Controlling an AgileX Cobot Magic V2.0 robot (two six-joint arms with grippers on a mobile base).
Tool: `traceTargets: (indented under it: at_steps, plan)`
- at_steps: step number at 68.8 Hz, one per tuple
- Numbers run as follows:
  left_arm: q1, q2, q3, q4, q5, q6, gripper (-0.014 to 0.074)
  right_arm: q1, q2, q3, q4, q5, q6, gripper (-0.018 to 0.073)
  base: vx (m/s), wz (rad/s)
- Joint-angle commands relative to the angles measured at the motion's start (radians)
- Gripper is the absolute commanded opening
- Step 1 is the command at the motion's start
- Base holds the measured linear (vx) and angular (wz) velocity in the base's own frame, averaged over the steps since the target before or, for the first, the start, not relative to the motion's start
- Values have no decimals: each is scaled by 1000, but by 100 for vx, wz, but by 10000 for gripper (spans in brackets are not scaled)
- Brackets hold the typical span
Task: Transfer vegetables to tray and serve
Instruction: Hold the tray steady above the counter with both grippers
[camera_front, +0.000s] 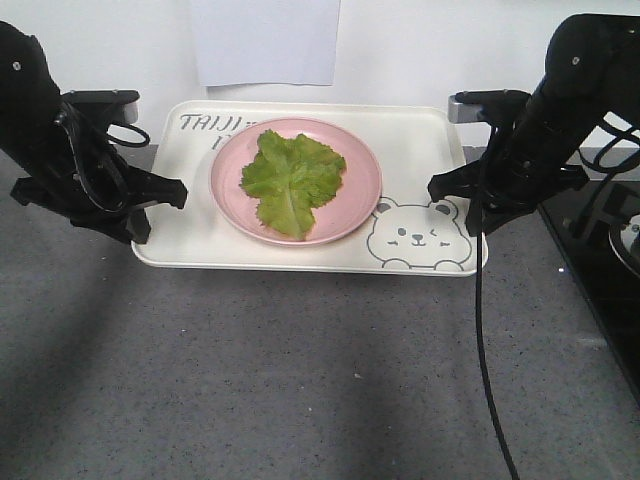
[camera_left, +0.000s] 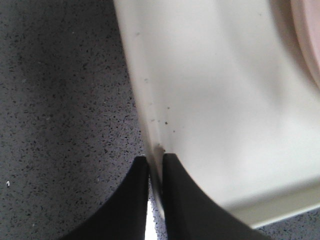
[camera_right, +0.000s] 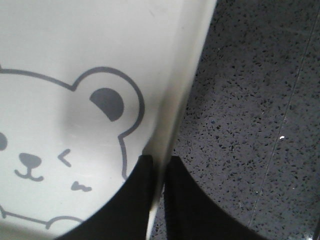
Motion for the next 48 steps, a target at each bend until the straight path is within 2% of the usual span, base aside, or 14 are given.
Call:
traceTargets:
  at_steps: [1, 48]
  plan:
    - [-13, -58, -38, -63, -58, 26, -6, 6, -58, -27, 35, -33, -46, -4, 1, 0]
    - [-13, -58, -38, -63, -58, 26, -6, 6, -58, -27, 35, -33, -46, -4, 0, 0]
